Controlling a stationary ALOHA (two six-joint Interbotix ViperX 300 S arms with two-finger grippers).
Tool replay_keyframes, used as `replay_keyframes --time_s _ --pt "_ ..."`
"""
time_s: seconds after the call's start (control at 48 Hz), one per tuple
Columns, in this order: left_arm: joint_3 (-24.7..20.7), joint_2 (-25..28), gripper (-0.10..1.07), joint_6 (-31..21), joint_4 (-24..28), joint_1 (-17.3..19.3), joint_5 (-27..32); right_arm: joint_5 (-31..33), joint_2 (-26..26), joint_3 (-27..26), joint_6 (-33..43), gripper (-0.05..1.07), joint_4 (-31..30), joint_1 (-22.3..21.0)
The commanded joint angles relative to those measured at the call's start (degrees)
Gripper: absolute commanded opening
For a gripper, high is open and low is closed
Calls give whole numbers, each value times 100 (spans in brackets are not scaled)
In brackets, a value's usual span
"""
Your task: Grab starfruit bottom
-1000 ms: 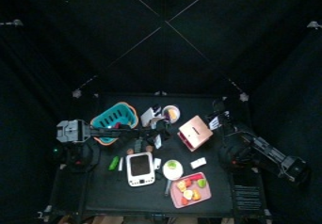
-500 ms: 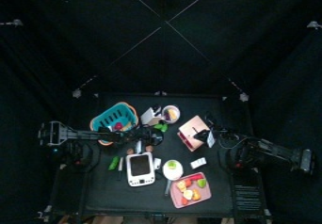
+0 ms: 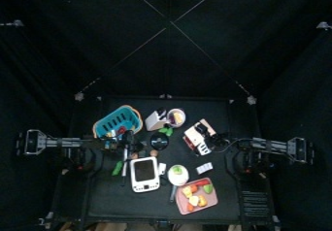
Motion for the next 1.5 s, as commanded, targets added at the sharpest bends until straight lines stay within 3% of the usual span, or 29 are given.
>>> replay_keyframes --time_s 0.0,0.125,0.354,0.604,0.75,1.042,1.25,1.333,1.479 --pt "-9 -44 43 0 -44 -9 -97 -202 26 -123 888 7 -598 642" --pt "26 -44 43 9 -26 -18 -105 -624 316 0 2338 7 -1714 1406" --pt "141 -35 43 -9 -44 -62 -167 -773 1046 -88 4553 7 -3753 2171" --pt "360 -35 43 -9 -264 -123 -290 -686 1916 -466 6135 9 -4957 2689" --pt "387 -35 43 0 -369 -132 -299 -686 2364 -738 6223 20 -5142 2689" --pt "404 -35 43 -18 -396 -141 -299 -272 2795 -1090 6267 63 -5019 2637" --pt "466 -35 43 -9 -598 -158 -290 237 3023 -1424 6249 87 -4720 2575" --pt "483 -35 43 -9 -668 -158 -299 255 3190 -1582 6231 93 -4693 2540" --pt "483 -35 43 -9 -721 -158 -299 308 3375 -1688 6249 95 -4632 2426"
